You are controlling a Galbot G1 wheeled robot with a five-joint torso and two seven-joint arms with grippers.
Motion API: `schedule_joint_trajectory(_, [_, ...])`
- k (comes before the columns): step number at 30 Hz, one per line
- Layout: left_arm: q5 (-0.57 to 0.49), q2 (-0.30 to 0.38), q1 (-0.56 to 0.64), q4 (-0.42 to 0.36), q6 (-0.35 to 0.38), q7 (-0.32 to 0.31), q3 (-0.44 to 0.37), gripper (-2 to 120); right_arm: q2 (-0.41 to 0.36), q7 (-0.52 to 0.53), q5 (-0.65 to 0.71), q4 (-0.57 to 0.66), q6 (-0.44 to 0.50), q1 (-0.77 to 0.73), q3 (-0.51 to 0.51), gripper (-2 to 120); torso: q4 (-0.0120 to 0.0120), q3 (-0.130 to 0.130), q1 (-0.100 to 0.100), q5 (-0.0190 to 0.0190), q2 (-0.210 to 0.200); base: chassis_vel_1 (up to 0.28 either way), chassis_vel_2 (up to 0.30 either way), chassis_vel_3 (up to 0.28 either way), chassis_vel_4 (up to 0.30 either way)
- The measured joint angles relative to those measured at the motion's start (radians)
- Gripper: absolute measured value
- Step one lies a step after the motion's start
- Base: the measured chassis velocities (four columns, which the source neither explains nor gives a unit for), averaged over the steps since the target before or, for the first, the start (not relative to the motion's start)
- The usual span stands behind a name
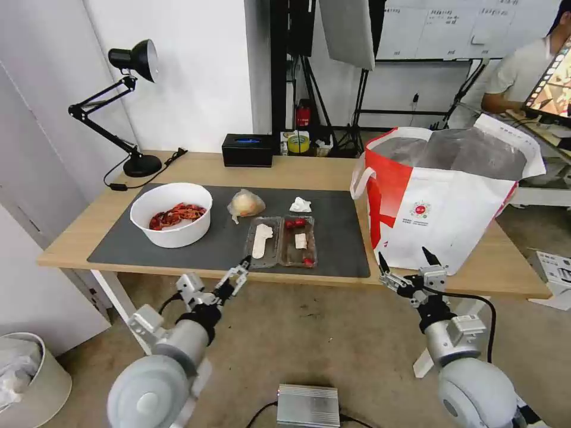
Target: Pick up the trash from the table and place it into the takeout bag.
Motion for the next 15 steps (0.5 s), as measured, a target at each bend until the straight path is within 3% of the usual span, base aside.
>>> schedule_joint_trajectory(15, [-0.04,-0.121,-0.123,0.091,0.001,-0.035,0.032,100,0.025,0.014,-0.007,0.005,-0.001,-0.034,0.046,100,-0.0001,0.0,0.0,0.0,0.0,0.0,0.0,0.0,0.0])
